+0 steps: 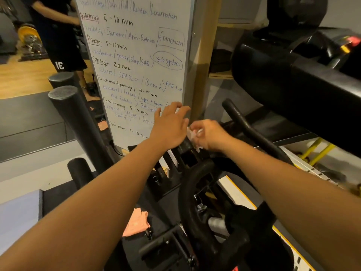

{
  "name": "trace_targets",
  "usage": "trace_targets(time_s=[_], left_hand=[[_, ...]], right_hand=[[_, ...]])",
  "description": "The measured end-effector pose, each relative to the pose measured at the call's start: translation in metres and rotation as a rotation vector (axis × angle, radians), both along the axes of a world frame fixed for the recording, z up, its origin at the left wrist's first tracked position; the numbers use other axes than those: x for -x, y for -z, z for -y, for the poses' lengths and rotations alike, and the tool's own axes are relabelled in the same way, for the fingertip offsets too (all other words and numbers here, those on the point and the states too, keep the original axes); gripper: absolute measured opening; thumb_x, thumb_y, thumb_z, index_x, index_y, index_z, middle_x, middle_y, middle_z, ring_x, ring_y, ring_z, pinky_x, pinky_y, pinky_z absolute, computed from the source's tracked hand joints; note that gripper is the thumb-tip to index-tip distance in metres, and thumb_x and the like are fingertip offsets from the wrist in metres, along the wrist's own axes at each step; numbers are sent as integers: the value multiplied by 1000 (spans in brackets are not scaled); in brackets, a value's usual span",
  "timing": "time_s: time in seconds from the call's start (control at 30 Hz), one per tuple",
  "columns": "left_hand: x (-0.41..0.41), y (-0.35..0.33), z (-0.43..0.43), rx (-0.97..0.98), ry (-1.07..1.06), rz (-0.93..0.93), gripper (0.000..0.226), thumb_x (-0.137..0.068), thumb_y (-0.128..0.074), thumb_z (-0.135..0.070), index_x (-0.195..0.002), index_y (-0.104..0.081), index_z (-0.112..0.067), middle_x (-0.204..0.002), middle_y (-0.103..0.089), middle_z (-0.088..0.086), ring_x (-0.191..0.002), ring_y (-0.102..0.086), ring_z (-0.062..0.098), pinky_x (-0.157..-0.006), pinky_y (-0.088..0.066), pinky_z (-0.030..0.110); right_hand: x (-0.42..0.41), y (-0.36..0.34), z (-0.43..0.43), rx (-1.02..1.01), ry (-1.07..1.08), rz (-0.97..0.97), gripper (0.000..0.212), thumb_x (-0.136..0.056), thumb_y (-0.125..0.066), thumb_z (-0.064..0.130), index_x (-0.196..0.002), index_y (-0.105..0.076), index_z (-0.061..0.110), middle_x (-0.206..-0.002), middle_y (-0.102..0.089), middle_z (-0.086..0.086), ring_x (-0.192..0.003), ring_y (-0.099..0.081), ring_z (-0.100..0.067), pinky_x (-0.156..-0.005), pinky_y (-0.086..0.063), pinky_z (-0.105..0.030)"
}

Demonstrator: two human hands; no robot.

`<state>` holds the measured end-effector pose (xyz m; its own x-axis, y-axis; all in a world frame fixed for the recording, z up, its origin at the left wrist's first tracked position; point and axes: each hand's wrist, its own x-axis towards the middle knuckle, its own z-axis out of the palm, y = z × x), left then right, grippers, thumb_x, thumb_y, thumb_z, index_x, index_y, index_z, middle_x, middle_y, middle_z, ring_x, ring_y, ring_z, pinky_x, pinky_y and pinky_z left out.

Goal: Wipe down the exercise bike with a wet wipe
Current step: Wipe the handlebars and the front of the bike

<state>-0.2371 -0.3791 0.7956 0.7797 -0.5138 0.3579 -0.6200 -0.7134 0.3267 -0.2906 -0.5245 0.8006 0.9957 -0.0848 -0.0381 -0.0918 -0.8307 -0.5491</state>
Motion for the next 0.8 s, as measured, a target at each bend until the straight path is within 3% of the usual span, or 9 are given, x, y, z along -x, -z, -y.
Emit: trace_targets(time_s=[0.13, 0.23, 0.33, 0.4, 0.5, 0.57, 0.63, 0.73, 0.8], left_hand=[[-4, 13, 8, -83, -12, 82, 45, -99, -41, -23, -144, -43, -22, -152, -38, 3, -143, -31, 25, -119, -8, 56], [-6, 16, 4, -94, 27, 115, 46, -97, -41, -20, -143, -45, -21, -150, -42, 3, -144, -31, 25, -119, -8, 56], [-9, 14, 5, -144, 48, 99, 51, -100, -35, -24, -150, -35, -21, -158, -33, 4, -150, -20, 26, -121, -5, 53], [-12, 14, 7, -201, 44, 88, 56, -101, -32, -25, -156, -20, -22, -164, -19, 4, -153, -7, 26, -123, -3, 52], [-11, 15, 6, -244, 21, 106, 65, -100, -32, -28, -158, -3, -21, -166, -4, 6, -153, 6, 28, -122, 0, 52], [-10, 15, 7, -249, 3, 120, 70, -99, -32, -30, -158, 5, -20, -166, 3, 8, -152, 11, 30, -122, 2, 54], [-7, 15, 8, -242, -28, 135, 71, -100, -29, -35, -157, 11, -20, -166, 11, 9, -150, 18, 31, -120, 4, 59], [4, 19, -1, -297, -42, 227, 69, -100, -15, -46, -157, 11, -17, -164, 18, 12, -148, 25, 33, -116, 7, 65], [20, 31, -11, -323, -32, 230, 68, -101, -11, -50, -158, 4, -16, -164, 17, 13, -148, 26, 33, -116, 9, 65]], right_hand=[[1, 15, 12, 87, -98, -67, 28, -89, -65, 16, -69, -52, 32, -73, -62, 5, -77, -63, -19, -73, -48, -29], [6, 15, 26, 97, -156, -275, 13, -81, -73, 16, -82, -69, 28, -82, -69, 6, -82, -66, -12, -76, -50, -26], [-8, -3, 16, 347, -274, -511, 13, -84, -70, 19, -97, -71, 19, -92, -70, -1, -88, -65, -18, -74, -53, -26], [-22, -19, 9, 401, -272, -359, 9, -85, -66, 12, -86, -67, 21, -83, -65, 1, -82, -61, -19, -63, -47, -23], [-30, -15, 6, 264, -181, 96, 7, -91, -59, 13, -89, -62, 18, -90, -60, -1, -87, -58, -21, -74, -46, -28], [-24, 4, 5, 281, -260, 131, 13, -92, -57, 14, -83, -52, 21, -86, -54, 2, -84, -56, -22, -73, -45, -31], [-19, 12, 7, 376, -282, -50, 20, -93, -54, 18, -77, -44, 25, -82, -47, 9, -83, -51, -19, -73, -42, -30], [-10, 5, 14, 577, -345, -447, 2, -87, -63, 23, -85, -65, 24, -92, -62, 4, -84, -56, -17, -83, -52, -33], [-6, -3, 17, 554, -363, -537, 11, -82, -67, 15, -90, -73, 20, -89, -68, 2, -85, -62, -17, -82, -56, -32]])
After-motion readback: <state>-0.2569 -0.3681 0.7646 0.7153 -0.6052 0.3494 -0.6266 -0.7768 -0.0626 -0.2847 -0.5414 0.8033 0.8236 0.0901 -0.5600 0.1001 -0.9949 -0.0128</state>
